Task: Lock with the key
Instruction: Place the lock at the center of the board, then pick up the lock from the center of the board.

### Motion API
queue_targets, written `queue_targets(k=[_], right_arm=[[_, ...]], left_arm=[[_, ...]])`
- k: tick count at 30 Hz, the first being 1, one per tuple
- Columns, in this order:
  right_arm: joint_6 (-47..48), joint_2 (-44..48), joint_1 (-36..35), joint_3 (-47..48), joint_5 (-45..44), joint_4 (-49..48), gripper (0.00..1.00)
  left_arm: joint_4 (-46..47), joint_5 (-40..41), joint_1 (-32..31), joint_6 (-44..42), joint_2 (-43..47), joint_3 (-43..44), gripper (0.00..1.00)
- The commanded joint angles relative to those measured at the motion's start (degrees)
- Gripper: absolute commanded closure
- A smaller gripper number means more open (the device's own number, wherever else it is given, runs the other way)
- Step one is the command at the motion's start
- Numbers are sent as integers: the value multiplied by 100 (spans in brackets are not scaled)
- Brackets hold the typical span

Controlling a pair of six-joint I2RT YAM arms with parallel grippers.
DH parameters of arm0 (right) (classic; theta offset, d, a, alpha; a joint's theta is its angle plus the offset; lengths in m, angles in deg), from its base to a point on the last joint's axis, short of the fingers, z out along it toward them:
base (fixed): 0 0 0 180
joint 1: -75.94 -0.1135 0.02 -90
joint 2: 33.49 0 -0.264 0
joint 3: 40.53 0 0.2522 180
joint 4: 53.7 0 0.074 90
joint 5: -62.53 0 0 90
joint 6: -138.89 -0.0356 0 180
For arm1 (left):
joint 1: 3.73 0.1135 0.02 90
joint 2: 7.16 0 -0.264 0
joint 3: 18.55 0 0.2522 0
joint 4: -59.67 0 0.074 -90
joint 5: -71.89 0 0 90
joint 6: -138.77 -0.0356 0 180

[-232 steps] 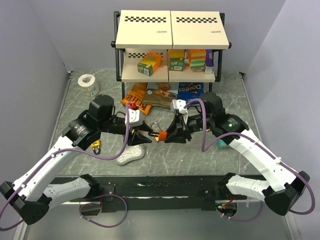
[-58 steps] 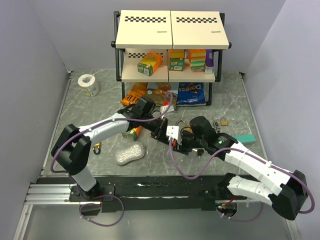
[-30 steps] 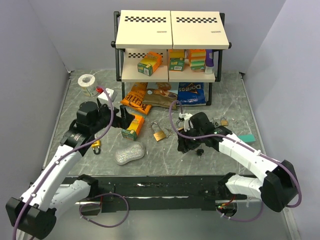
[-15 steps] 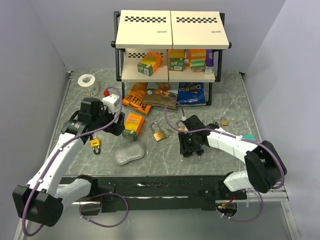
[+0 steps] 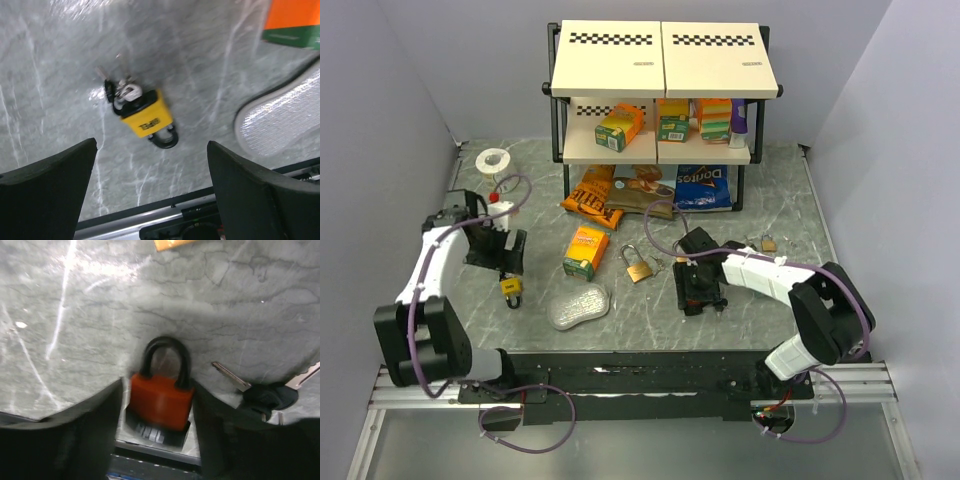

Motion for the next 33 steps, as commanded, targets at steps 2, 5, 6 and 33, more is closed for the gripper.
queue_targets(k=[2,5,6,33], right_arm=[[-195,-229,29,146,-221,45,29],[-178,-159,29,216,-142,36,15],[-169,-141,29,234,-124,45,6],[1254,1633,21,428,385,-394,1]], left_arm=[[-325,-382,539,-363,-575,186,4],[-133,-391,566,-135,-804,64,2],[-62,-365,558,31,-839,28,1],[1187,514,-137,350,-1623,-438,44]])
